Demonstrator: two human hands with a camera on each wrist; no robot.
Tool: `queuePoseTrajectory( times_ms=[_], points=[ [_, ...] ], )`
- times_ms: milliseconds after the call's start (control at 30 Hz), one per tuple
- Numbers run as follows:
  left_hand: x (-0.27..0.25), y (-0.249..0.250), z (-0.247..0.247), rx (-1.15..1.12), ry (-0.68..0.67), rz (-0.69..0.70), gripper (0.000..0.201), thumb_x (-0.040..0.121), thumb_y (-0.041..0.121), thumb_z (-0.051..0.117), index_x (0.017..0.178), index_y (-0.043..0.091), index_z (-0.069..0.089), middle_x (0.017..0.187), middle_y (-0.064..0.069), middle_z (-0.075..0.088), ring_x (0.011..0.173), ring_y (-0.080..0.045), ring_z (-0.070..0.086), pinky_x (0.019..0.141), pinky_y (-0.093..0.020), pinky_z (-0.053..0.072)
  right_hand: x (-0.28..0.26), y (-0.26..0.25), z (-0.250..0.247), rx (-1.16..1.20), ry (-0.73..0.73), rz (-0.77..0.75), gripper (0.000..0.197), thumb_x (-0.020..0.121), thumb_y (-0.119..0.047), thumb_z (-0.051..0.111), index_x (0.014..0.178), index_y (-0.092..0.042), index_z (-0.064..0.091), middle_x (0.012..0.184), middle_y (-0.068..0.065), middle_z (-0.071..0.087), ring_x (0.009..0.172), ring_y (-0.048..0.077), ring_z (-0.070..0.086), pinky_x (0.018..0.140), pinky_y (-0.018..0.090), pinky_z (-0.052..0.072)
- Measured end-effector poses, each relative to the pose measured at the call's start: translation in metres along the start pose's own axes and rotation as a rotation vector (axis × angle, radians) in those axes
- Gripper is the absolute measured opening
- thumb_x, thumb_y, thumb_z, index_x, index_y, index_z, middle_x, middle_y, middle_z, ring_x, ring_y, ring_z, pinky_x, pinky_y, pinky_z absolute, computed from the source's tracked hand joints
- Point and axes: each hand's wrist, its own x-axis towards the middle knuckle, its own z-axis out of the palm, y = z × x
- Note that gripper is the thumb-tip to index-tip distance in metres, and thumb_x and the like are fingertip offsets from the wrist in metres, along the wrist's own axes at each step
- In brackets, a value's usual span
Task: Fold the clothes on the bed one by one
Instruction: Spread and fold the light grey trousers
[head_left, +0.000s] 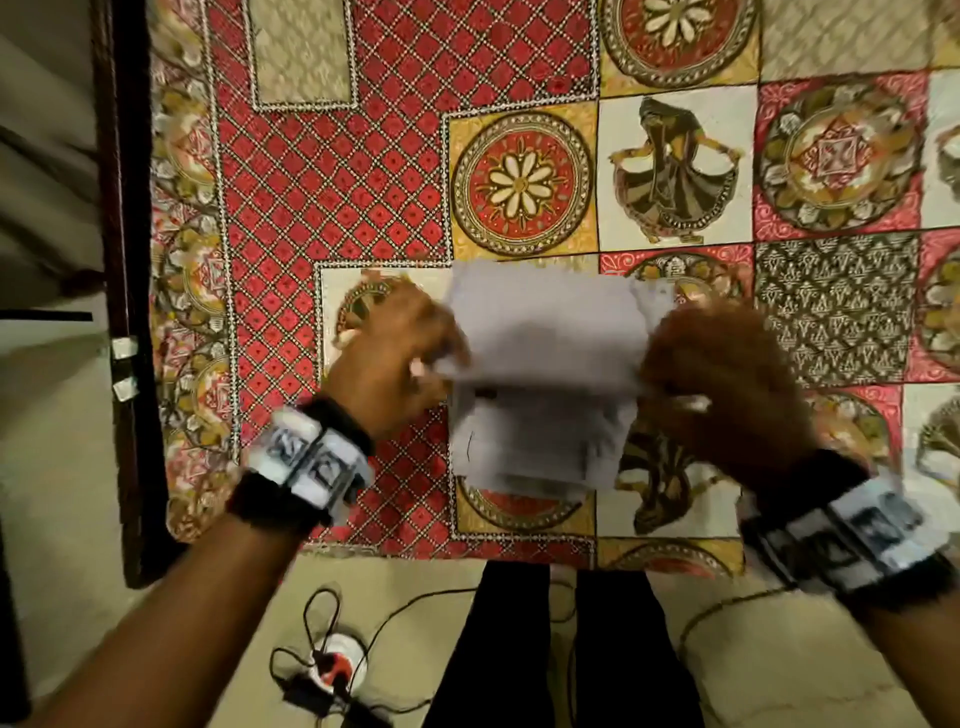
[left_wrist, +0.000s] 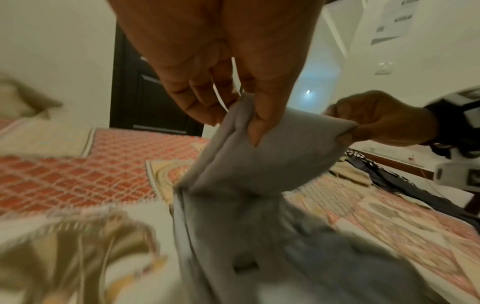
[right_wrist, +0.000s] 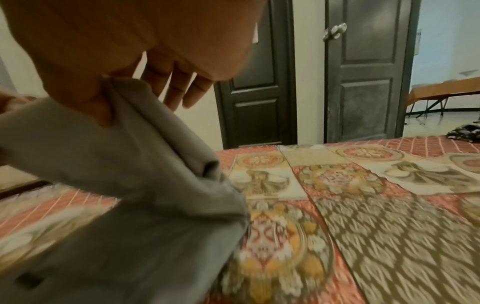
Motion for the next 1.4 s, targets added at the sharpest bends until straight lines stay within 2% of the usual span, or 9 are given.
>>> queuePoseTrajectory(
  times_ms=[200, 333, 500, 600, 667, 733, 1000, 1233, 1400],
  points=[
    [-0.097, -0.012, 0.108, -0.051, -0.106, -0.141, 0.02, 0.075, 0.011, 0.053, 0.091, 0.016, 0.065, 0.099, -0.008, 0.064, 0.099, -0.026, 0.056, 0.082, -0.043, 0.051, -0.101, -0.031, 0.092, 0.09, -0.079, 0.085, 0.006, 0.085, -0.012, 0.069, 0.083, -0.006, 0.069, 0.099, 0.012, 0.069, 0.091, 0.035, 0.065, 0.078, 0.044, 0.051],
    [-0.109, -0.02, 0.141, -0.025, -0.236, -0.253, 0.034, 0.074, 0.017, 0.054, 0.104, 0.015, 0.07, 0.113, -0.009, 0.064, 0.112, -0.03, 0.055, 0.099, -0.038, 0.04, -0.115, -0.025, 0.12, 0.075, -0.154, 0.149, 0.009, 0.08, -0.018, 0.072, 0.083, -0.01, 0.067, 0.098, 0.009, 0.07, 0.092, 0.034, 0.066, 0.078, 0.041, 0.05],
    [-0.081, 0.002, 0.118, 0.072, -0.025, -0.243, 0.035, 0.088, 0.033, 0.045, 0.113, 0.023, 0.067, 0.12, -0.003, 0.065, 0.115, -0.025, 0.055, 0.099, -0.044, 0.041, -0.071, -0.047, 0.099, -0.044, -0.017, 0.125, 0.022, 0.087, -0.029, 0.066, 0.068, -0.018, 0.066, 0.07, 0.003, 0.064, 0.072, 0.027, 0.06, 0.075, 0.04, 0.046],
    [-0.029, 0.01, 0.126, 0.115, 0.121, -0.292, 0.044, 0.099, 0.025, 0.04, 0.136, 0.008, 0.056, 0.145, -0.014, 0.052, 0.137, -0.029, 0.043, 0.115, -0.042, 0.031, -0.022, -0.049, 0.126, -0.101, 0.025, 0.264, 0.025, 0.098, -0.026, 0.053, 0.11, -0.013, 0.071, 0.114, 0.01, 0.071, 0.107, 0.031, 0.065, 0.095, 0.043, 0.047],
    [-0.005, 0.007, 0.146, 0.151, -0.008, -0.369, 0.059, 0.1, 0.03, 0.035, 0.152, 0.002, 0.032, 0.161, -0.016, 0.026, 0.15, -0.029, 0.022, 0.123, -0.04, 0.016, -0.009, -0.04, 0.157, -0.056, -0.114, 0.346, 0.048, 0.098, -0.028, 0.051, 0.141, -0.007, 0.055, 0.149, 0.014, 0.052, 0.139, 0.032, 0.046, 0.114, 0.048, 0.04],
    [-0.006, -0.009, 0.167, 0.253, -0.152, -0.372, 0.069, 0.101, 0.04, 0.027, 0.157, 0.001, 0.013, 0.166, -0.017, 0.004, 0.154, -0.029, 0.005, 0.125, -0.041, 0.007, -0.02, -0.026, 0.179, -0.086, -0.241, 0.333, 0.062, 0.099, -0.033, 0.051, 0.153, -0.006, 0.039, 0.161, 0.013, 0.035, 0.15, 0.03, 0.03, 0.118, 0.051, 0.033],
    [-0.032, -0.047, 0.178, 0.354, -0.236, -0.339, 0.084, 0.099, 0.064, 0.026, 0.159, 0.013, -0.007, 0.166, -0.006, -0.013, 0.154, -0.021, -0.008, 0.124, -0.045, 0.01, -0.046, -0.006, 0.183, -0.192, -0.132, 0.47, 0.091, 0.096, -0.067, 0.04, 0.161, -0.008, 0.017, 0.169, 0.009, 0.013, 0.157, 0.023, 0.008, 0.127, 0.045, 0.007],
    [-0.029, -0.033, 0.164, 0.33, -0.17, -0.33, 0.085, 0.1, 0.061, 0.029, 0.158, 0.01, -0.007, 0.166, -0.008, -0.014, 0.153, -0.022, -0.013, 0.125, -0.045, 0.007, -0.052, 0.001, 0.165, -0.211, 0.049, 0.7, 0.092, 0.099, -0.063, 0.045, 0.159, 0.001, 0.016, 0.167, 0.019, 0.013, 0.155, 0.034, 0.011, 0.125, 0.052, 0.013],
    [0.008, -0.02, 0.154, 0.362, -0.081, -0.276, 0.076, 0.104, 0.051, 0.027, 0.158, 0.007, -0.003, 0.164, -0.01, -0.017, 0.153, -0.026, -0.012, 0.124, -0.038, -0.007, -0.008, -0.001, 0.156, -0.229, -0.042, 0.361, 0.08, 0.104, -0.054, 0.039, 0.159, -0.001, 0.014, 0.165, 0.013, 0.0, 0.156, 0.033, 0.004, 0.127, 0.048, 0.003]
  ],
)
